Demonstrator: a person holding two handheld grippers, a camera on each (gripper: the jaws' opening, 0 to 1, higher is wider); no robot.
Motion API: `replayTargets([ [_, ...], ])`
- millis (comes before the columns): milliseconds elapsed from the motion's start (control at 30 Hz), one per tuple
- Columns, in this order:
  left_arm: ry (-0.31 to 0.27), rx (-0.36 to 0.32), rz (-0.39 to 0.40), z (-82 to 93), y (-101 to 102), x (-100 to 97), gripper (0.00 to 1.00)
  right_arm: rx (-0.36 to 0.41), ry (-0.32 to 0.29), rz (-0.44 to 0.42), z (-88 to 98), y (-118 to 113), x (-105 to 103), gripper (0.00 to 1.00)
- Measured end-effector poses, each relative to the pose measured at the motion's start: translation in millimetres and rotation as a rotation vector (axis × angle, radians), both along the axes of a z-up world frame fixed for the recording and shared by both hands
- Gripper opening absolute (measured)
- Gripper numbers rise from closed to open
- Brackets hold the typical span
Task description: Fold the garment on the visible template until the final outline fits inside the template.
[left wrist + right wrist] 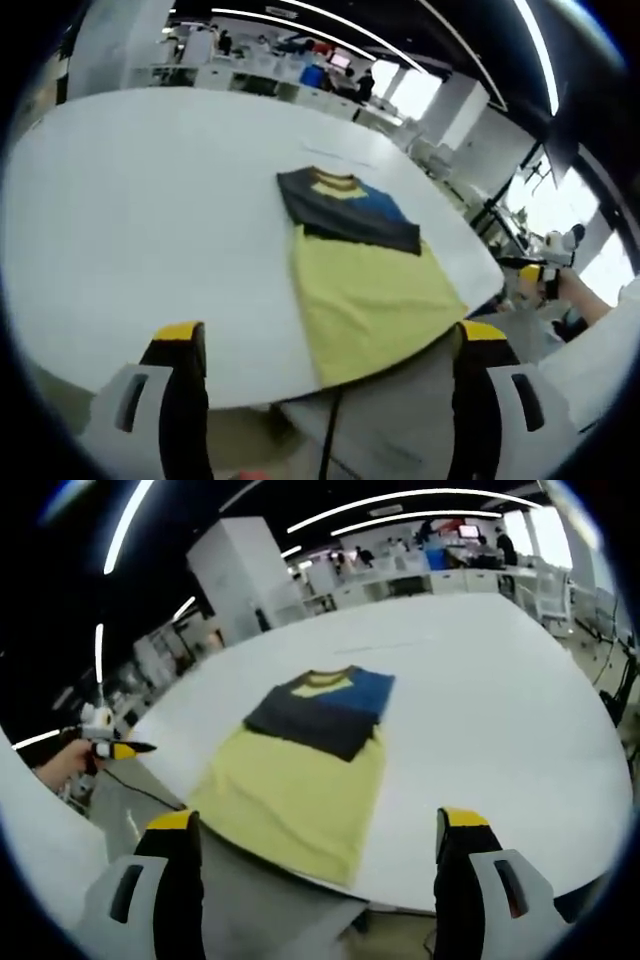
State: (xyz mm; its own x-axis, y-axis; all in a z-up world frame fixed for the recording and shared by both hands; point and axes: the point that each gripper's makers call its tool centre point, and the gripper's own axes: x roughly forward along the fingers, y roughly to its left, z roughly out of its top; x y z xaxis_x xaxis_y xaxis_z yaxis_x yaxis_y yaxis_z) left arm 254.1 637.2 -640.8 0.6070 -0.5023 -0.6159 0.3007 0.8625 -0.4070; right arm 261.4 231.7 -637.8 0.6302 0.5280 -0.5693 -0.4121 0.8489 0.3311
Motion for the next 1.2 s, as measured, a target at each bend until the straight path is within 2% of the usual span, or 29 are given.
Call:
replayTargets([
  [400, 0.008, 0.003, -0.008, -0.7, -2, -0.2, 1.00, 0.007, 0.001, 0.017, 0.0, 6, 2, 0.96],
  [1200, 0.054, 0.008, -0.016, -20.8, -9, -3.8, 0.98, 0.002, 0.033, 0.037, -12.0, 7, 0, 0.92],
])
